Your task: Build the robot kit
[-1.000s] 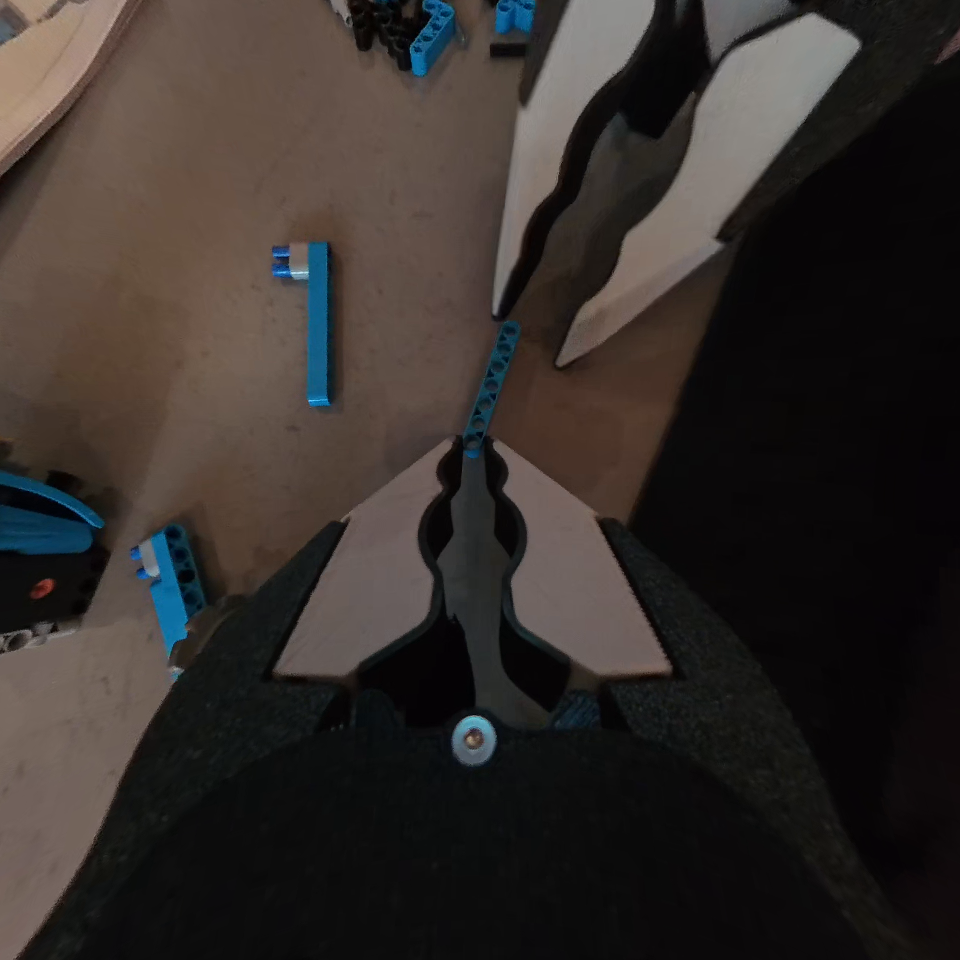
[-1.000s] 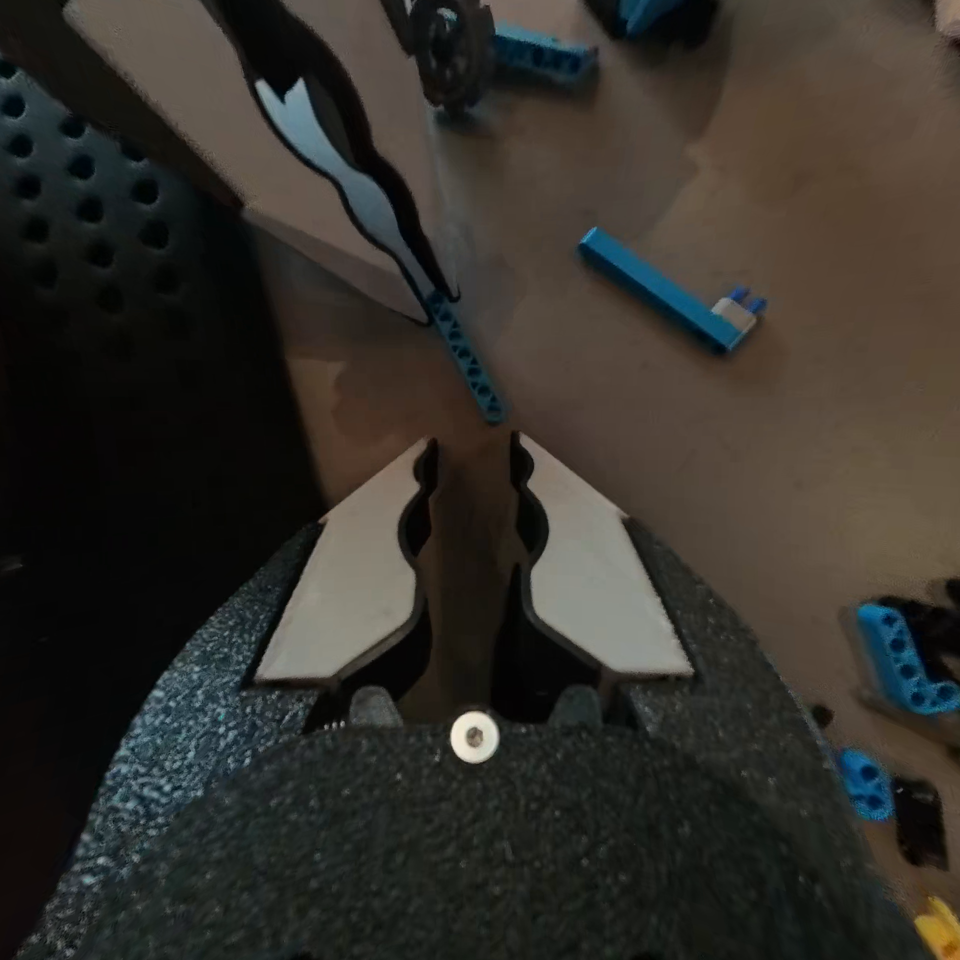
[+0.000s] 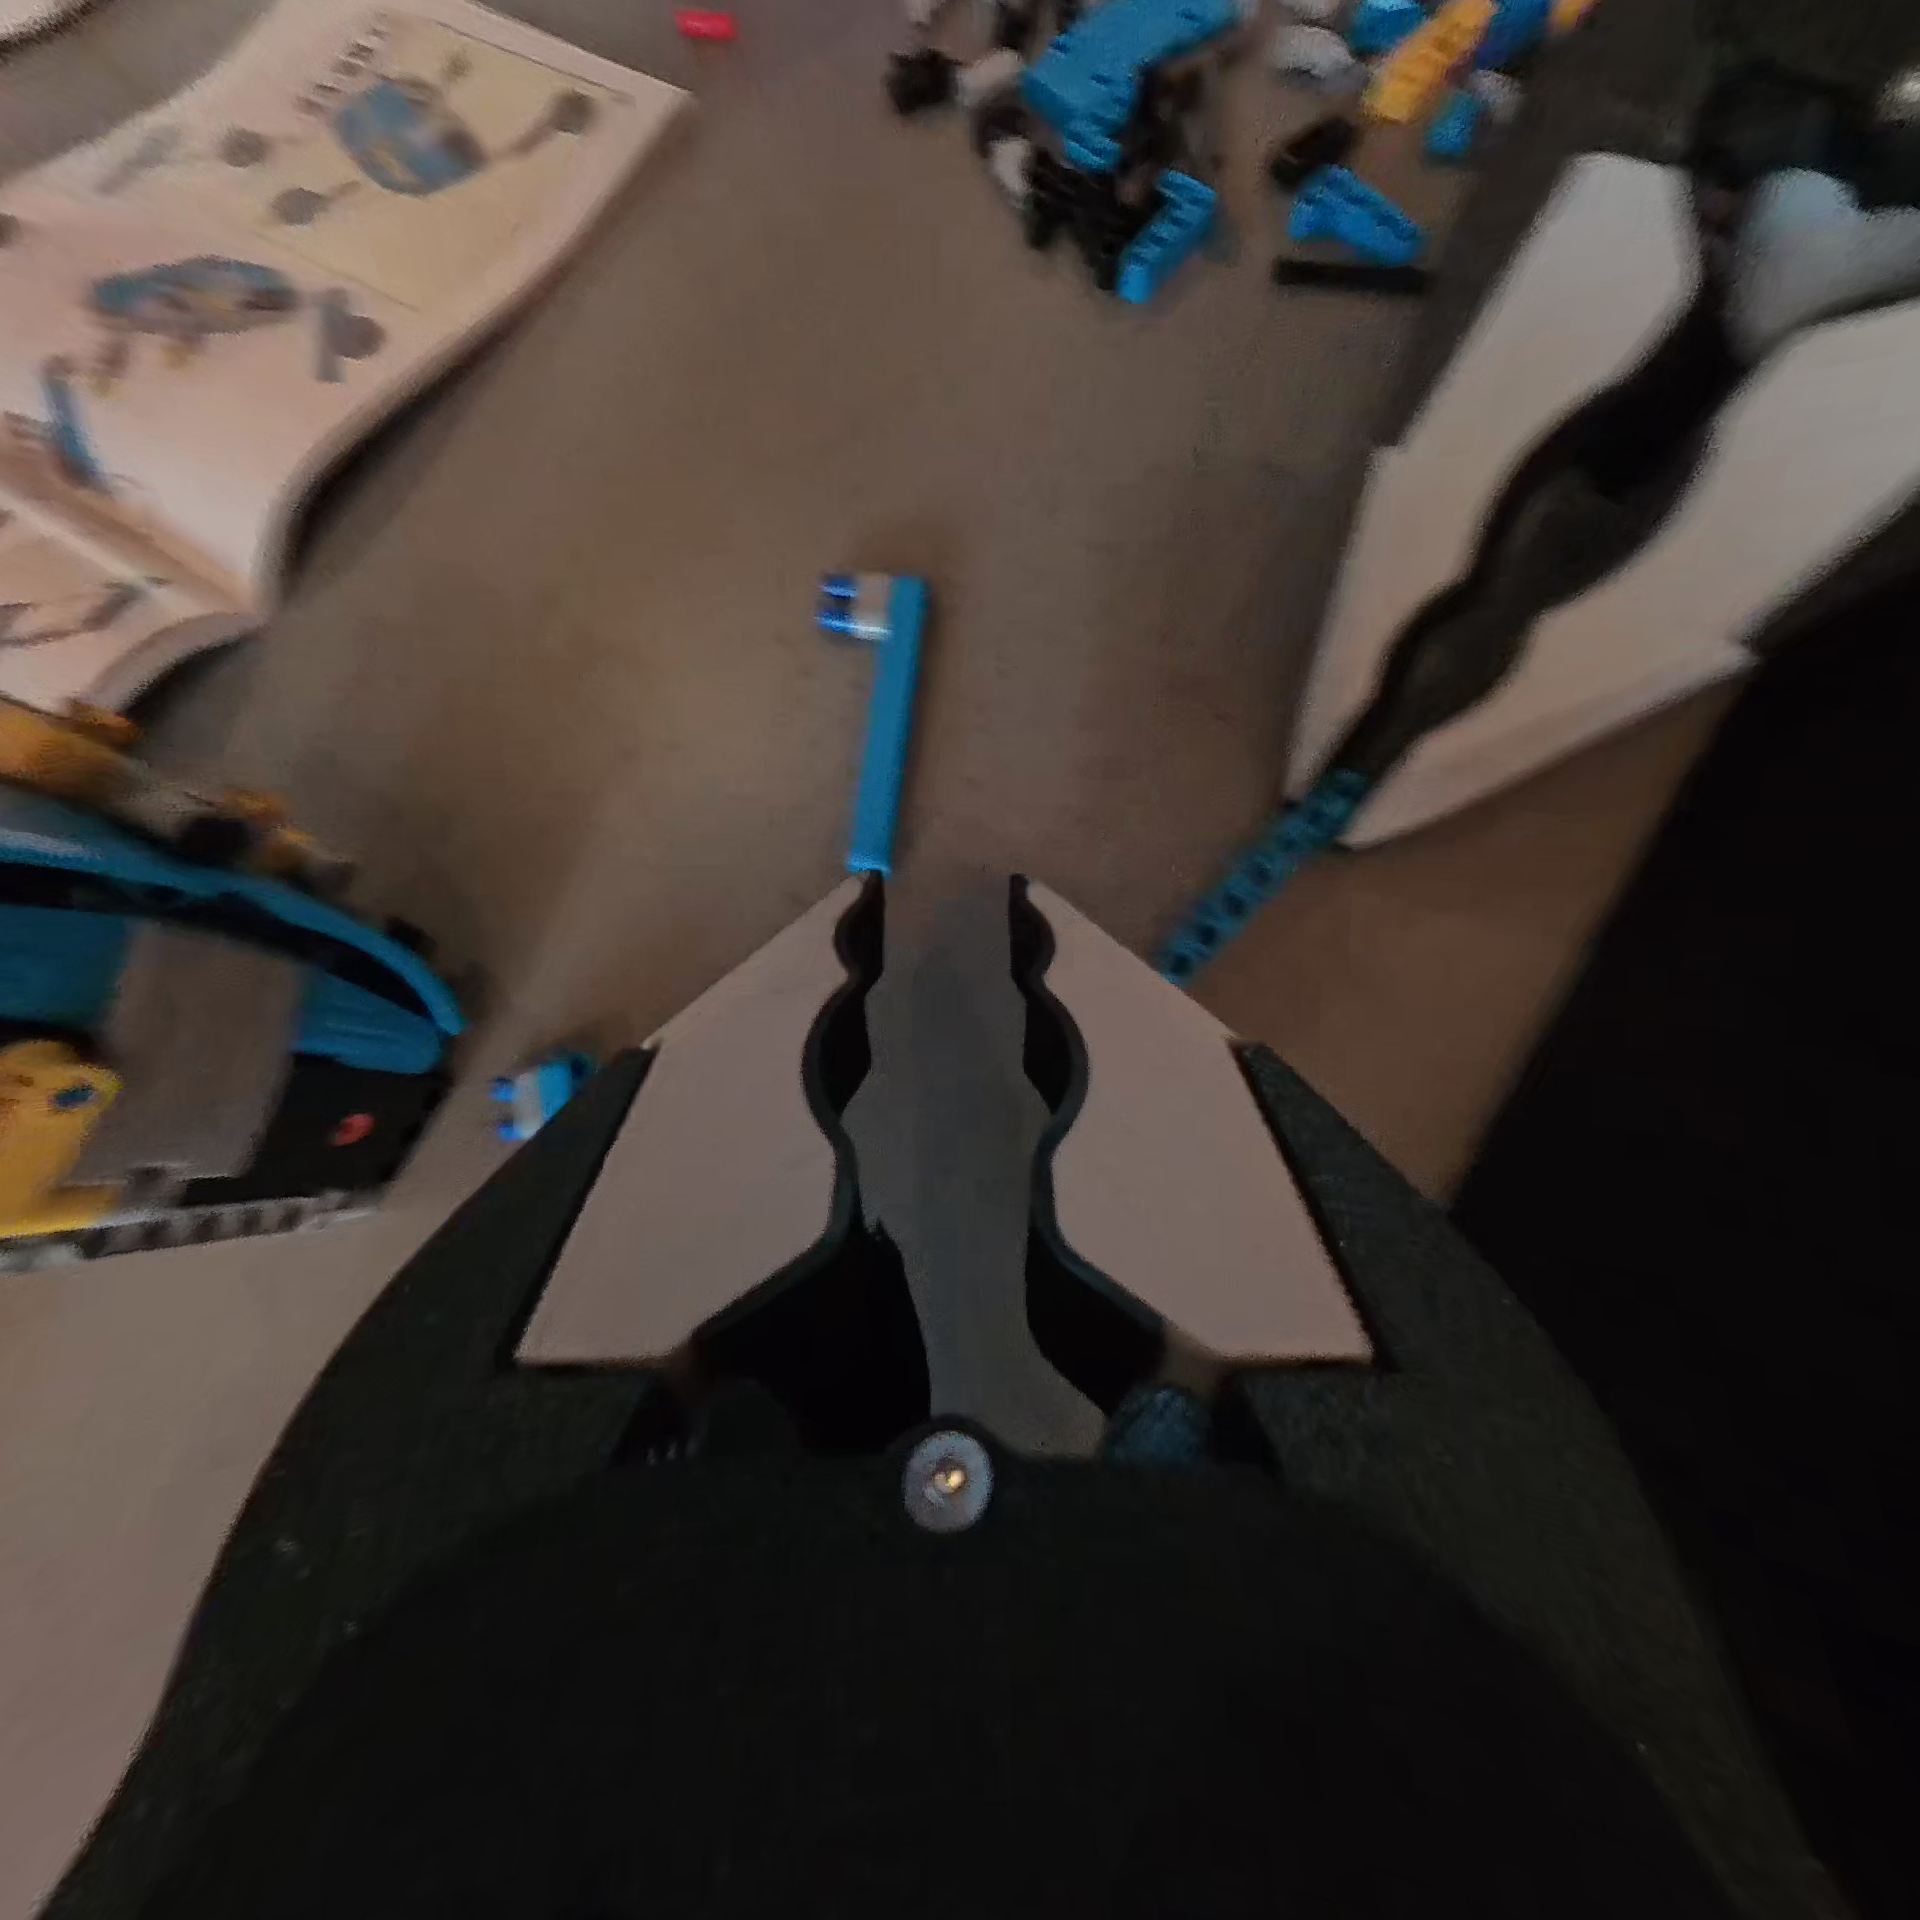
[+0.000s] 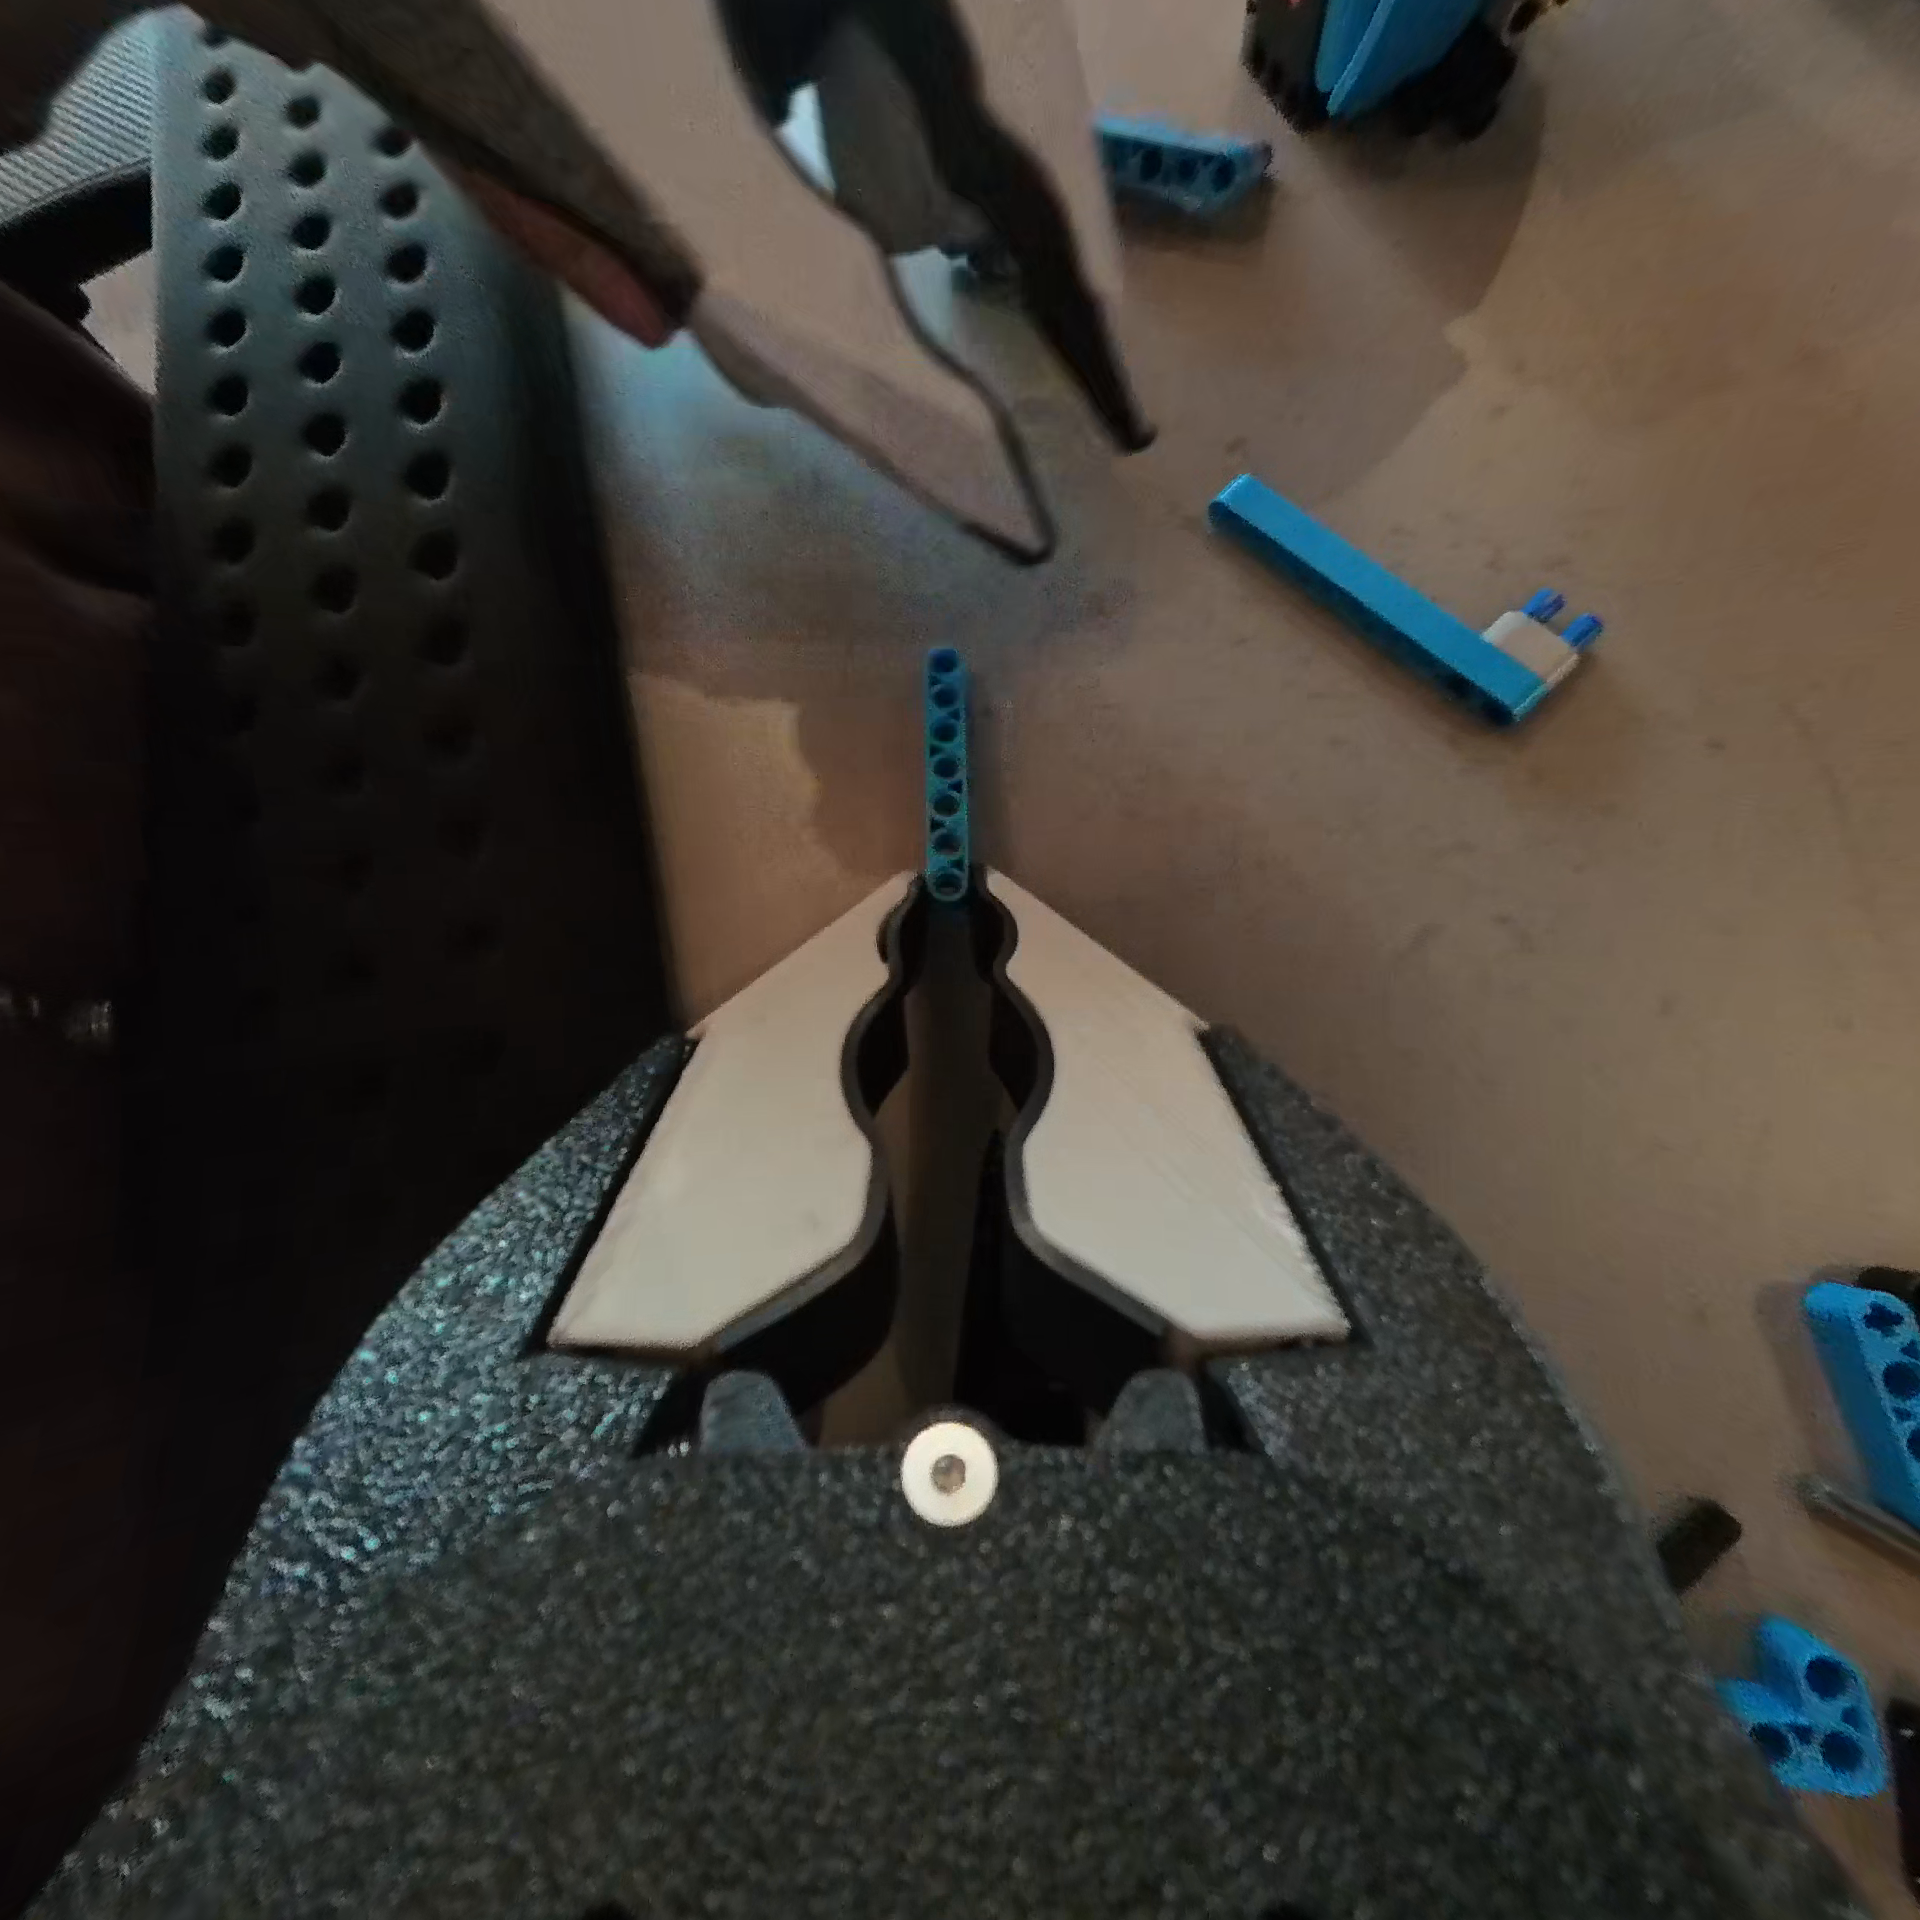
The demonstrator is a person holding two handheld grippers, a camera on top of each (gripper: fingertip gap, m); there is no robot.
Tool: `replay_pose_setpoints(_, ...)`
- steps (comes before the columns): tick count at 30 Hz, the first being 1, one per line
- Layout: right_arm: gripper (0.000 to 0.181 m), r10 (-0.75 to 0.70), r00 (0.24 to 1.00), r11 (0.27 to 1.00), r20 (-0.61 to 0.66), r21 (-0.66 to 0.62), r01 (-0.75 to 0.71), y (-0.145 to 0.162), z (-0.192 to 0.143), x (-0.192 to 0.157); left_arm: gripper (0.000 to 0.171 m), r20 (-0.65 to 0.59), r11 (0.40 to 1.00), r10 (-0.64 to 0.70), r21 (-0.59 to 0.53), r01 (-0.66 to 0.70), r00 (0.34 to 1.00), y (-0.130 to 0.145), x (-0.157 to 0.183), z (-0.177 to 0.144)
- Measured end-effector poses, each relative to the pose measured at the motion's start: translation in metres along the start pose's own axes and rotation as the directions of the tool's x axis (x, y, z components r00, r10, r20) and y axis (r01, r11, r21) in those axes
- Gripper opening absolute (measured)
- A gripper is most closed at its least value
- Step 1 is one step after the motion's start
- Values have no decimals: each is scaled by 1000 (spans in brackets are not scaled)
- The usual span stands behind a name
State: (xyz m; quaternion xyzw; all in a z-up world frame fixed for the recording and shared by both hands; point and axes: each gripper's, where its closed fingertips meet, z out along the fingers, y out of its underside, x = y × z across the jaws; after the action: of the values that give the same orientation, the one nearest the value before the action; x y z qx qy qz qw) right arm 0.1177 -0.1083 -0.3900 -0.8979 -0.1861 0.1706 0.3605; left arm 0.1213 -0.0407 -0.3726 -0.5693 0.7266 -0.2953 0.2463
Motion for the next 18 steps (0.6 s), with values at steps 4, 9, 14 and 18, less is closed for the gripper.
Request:
replay_pose_setpoints(4,13,21,999,995,-29,99,-18,-9,-10,10,25,51,999,-23,-24,24,998,-7,-20,16)
replay_pose_setpoints(9,22,144,970,962,-194,259,-90,-25,-34,47,7,-17,991,-116,-70,115,993,-4,-17,29)
replay_pose_setpoints(14,38,63,966,958,-252,286,12,-38,-34,39,7,-249,931,-364,-63,361,897,-21,9,19)
replay_pose_setpoints(18,44,17,922,954,-387,283,101,-42,-46,48,7,-436,853,-485,-45,520,758,-40,27,-1)
